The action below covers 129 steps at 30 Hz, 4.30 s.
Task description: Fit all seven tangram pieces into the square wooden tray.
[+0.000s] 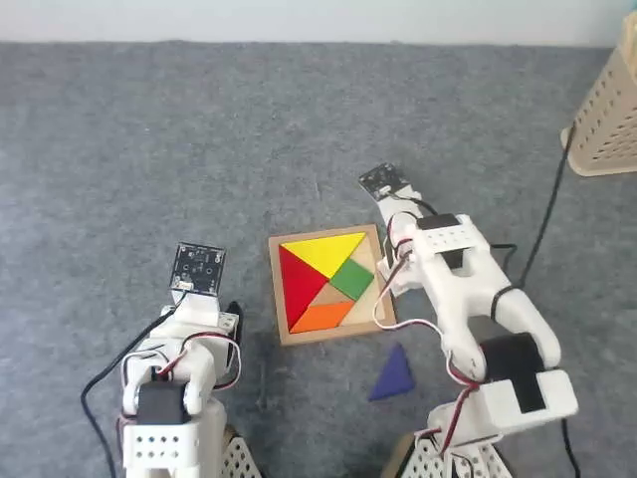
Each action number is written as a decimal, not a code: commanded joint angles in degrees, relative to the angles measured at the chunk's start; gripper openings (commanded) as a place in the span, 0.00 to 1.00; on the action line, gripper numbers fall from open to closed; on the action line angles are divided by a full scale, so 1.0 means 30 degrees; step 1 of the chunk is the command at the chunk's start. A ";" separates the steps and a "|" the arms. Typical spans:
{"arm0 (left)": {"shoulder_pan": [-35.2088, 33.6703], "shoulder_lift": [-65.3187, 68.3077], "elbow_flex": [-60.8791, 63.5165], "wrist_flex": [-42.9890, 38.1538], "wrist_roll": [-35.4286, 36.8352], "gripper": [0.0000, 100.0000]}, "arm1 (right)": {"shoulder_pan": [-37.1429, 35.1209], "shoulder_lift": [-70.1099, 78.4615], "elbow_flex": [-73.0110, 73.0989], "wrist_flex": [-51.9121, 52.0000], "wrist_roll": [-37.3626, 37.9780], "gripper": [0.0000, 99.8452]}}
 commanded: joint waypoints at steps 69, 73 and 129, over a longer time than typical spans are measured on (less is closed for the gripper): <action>0.0000 -0.0293 -0.0073 0.0088 0.0147 0.13 | -0.1070 -0.0718 0.0527 0.0015 0.1319 0.19; 0.0000 -0.0293 -0.0073 0.0088 0.0147 0.13 | -0.2007 -0.0718 0.0557 0.0806 0.1319 0.19; 0.0000 -0.0293 -0.0073 0.0088 0.0147 0.13 | 0.0894 0.1040 -0.0703 0.4147 -0.1231 0.20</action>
